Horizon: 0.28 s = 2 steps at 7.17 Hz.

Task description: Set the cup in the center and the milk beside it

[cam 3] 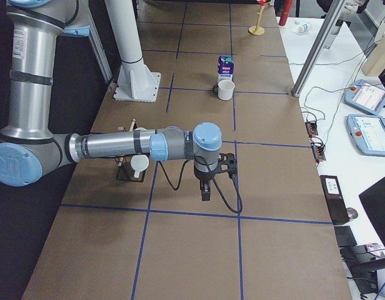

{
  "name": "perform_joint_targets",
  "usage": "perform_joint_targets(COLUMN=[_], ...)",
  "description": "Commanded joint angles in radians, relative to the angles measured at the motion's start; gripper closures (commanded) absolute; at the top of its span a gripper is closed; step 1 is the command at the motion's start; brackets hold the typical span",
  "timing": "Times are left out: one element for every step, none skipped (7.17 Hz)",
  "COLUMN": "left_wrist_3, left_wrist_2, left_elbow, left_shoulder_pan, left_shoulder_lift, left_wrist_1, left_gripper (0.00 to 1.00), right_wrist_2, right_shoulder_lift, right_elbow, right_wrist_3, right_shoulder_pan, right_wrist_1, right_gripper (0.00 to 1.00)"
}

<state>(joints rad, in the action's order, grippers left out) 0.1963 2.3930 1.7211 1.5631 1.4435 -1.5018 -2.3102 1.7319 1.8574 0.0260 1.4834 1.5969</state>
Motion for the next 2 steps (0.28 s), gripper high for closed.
perform_joint_targets(left_wrist_3=[0.000,0.000], left_wrist_2=[0.000,0.000], left_elbow=[0.000,0.000], left_shoulder_pan=[0.000,0.000], left_shoulder_lift=[0.000,0.000], left_wrist_1=[0.000,0.000], left_gripper=[0.00,0.00], right_wrist_2=[0.000,0.000], right_shoulder_lift=[0.000,0.000], right_elbow=[0.000,0.000], right_wrist_3=[-0.001,-0.002], right_shoulder_pan=[0.000,0.000], right_wrist_1=[0.000,0.000], right_gripper=[0.00,0.00])
